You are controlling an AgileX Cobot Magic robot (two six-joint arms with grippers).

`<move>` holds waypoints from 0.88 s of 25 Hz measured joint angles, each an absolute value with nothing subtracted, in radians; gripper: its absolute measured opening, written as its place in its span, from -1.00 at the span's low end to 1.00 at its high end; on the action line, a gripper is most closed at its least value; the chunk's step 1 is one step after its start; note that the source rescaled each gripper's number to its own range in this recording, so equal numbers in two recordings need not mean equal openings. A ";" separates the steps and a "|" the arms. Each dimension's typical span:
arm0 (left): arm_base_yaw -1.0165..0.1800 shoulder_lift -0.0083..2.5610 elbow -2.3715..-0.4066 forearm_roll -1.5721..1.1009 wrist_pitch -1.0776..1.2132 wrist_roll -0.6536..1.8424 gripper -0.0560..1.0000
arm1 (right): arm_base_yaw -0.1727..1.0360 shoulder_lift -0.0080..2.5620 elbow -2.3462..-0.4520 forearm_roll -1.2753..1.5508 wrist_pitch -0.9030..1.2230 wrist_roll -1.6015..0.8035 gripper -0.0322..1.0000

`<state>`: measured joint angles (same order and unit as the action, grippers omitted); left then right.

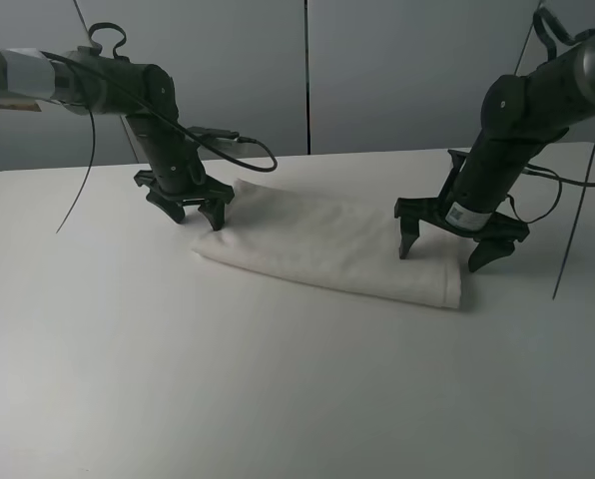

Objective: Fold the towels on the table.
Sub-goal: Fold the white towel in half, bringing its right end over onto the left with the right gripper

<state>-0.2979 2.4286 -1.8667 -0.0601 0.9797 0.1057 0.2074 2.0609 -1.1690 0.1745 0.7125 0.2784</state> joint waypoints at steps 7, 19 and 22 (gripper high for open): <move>-0.298 2.429 -1.867 -0.060 0.978 0.106 0.83 | 0.207 2.071 -1.173 0.173 0.710 0.278 1.00; -0.298 2.429 -1.867 -0.060 0.978 0.106 0.83 | 0.207 2.081 -1.173 0.238 0.679 0.236 -0.25; -0.298 2.429 -1.867 -0.060 0.978 0.106 0.83 | 0.207 2.085 -1.173 0.281 0.671 0.192 -0.49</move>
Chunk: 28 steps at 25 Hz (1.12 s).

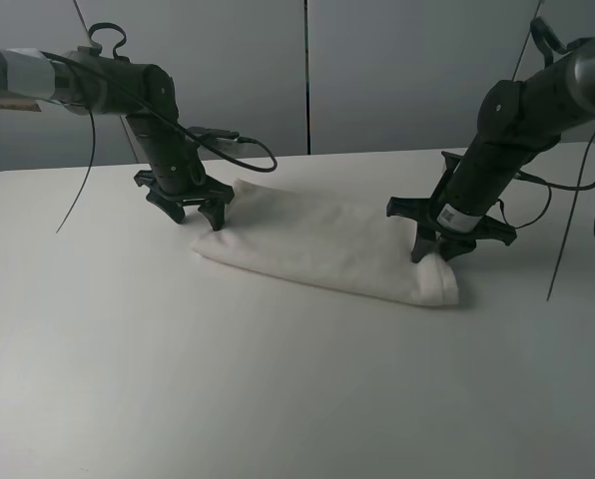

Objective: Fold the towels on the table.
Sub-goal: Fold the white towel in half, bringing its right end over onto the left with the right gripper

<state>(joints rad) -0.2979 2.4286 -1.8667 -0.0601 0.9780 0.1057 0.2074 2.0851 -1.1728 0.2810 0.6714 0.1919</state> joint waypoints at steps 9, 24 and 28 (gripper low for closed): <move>-0.298 2.429 -1.867 -0.060 0.978 0.106 0.83 | 0.207 2.085 -1.173 0.306 0.669 0.142 -0.90; -0.298 2.429 -1.867 -0.062 0.978 0.106 0.83 | 0.208 1.937 -1.173 0.417 0.677 0.042 -0.90; -0.298 2.429 -1.867 -0.064 0.980 0.106 0.83 | 0.208 1.917 -1.173 0.630 0.677 -0.104 -0.90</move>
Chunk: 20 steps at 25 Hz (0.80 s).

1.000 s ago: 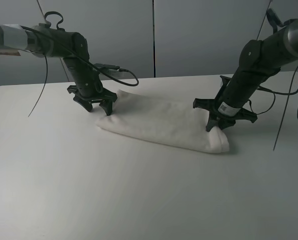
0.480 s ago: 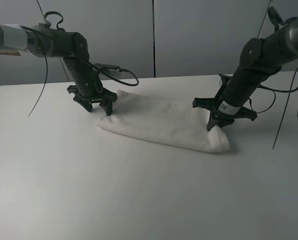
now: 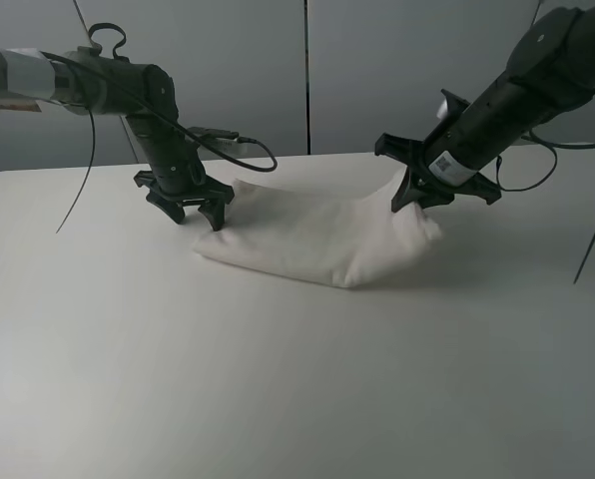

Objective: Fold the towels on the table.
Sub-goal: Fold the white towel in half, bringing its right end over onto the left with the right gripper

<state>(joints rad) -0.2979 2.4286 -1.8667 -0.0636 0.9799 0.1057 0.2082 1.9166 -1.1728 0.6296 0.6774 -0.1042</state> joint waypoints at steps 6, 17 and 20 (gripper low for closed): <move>-0.296 2.429 -1.867 -0.074 0.980 0.106 0.83 | 0.208 1.916 -1.173 0.895 0.677 -0.283 -0.90; -0.294 2.429 -1.867 -0.078 0.980 0.109 0.83 | 0.322 1.936 -1.178 1.081 0.629 -0.404 -0.90; -0.294 2.429 -1.867 -0.080 0.980 0.109 0.83 | 0.343 1.970 -1.220 1.108 0.631 -0.421 -0.90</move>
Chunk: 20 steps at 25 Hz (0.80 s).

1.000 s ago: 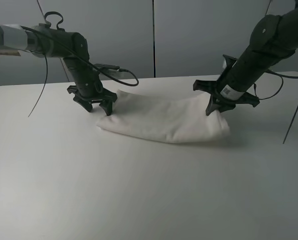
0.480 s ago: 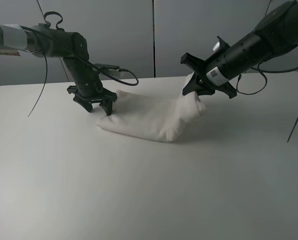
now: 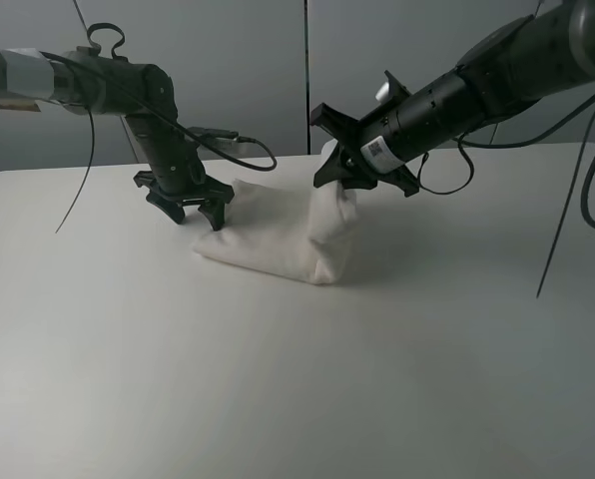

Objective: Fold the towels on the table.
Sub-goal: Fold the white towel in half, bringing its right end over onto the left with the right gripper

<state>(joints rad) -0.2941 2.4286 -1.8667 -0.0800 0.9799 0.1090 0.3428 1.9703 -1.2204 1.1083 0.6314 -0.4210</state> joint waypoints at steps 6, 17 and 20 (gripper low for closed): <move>-0.294 2.429 -1.867 -0.080 0.980 0.112 0.83 | 0.388 2.032 -1.327 1.139 0.651 -0.429 -0.90; -0.294 2.429 -1.867 -0.080 0.982 0.112 0.83 | 0.436 2.124 -1.352 1.416 0.653 -0.604 -0.90; -0.294 2.429 -1.867 -0.084 0.984 0.116 0.83 | 0.443 2.144 -1.352 1.510 0.651 -0.672 -0.90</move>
